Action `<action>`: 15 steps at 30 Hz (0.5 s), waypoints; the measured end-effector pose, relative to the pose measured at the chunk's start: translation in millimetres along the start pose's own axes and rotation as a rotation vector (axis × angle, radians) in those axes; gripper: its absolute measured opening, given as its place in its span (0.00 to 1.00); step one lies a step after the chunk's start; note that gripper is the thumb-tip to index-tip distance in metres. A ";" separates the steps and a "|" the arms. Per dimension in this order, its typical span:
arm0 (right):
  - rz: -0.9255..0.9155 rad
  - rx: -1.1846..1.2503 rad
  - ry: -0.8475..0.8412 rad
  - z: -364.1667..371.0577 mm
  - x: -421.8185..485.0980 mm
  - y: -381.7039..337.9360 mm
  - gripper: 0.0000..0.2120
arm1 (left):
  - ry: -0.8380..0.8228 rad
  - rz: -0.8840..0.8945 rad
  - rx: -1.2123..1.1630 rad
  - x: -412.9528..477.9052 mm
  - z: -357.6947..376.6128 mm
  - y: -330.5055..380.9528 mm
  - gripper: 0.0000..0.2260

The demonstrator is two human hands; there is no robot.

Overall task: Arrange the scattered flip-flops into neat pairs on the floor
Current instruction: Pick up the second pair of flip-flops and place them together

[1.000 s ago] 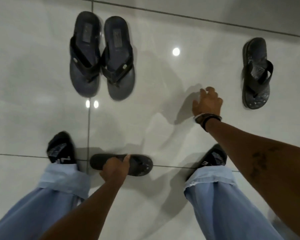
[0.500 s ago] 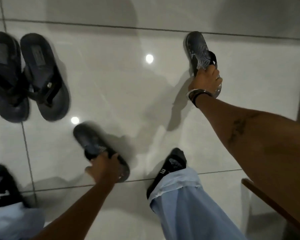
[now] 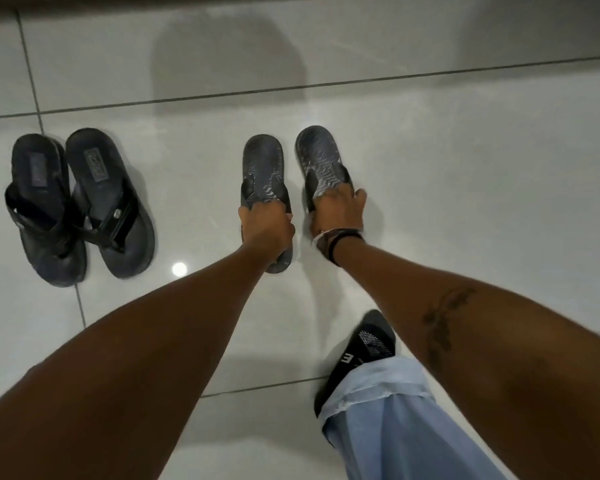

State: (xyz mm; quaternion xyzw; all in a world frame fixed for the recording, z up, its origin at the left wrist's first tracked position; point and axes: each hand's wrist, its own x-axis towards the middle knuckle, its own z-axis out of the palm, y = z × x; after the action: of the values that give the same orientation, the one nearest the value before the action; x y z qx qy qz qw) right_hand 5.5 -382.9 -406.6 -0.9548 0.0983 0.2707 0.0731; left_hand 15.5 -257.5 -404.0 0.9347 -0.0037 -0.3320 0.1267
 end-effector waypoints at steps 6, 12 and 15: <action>0.158 0.096 0.075 14.6 -22.2 -50.3 0.09 | 0.066 0.121 -0.084 -8.6 -6.2 -23.3 0.09; 0.104 0.084 0.188 -0.2 -30.9 -64.5 0.12 | 0.329 0.198 -0.187 -25.1 -39.9 -59.8 0.14; -0.123 0.069 0.214 -9.5 -31.2 -102.0 0.18 | 0.542 0.035 -0.110 -23.1 -64.5 -120.4 0.15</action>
State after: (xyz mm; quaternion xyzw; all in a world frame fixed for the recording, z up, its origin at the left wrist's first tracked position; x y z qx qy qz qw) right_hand 7.4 -281.1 -373.2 -0.9794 0.0561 0.1586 0.1115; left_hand 28.3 -123.7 -370.3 0.9810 0.0322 -0.0672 0.1794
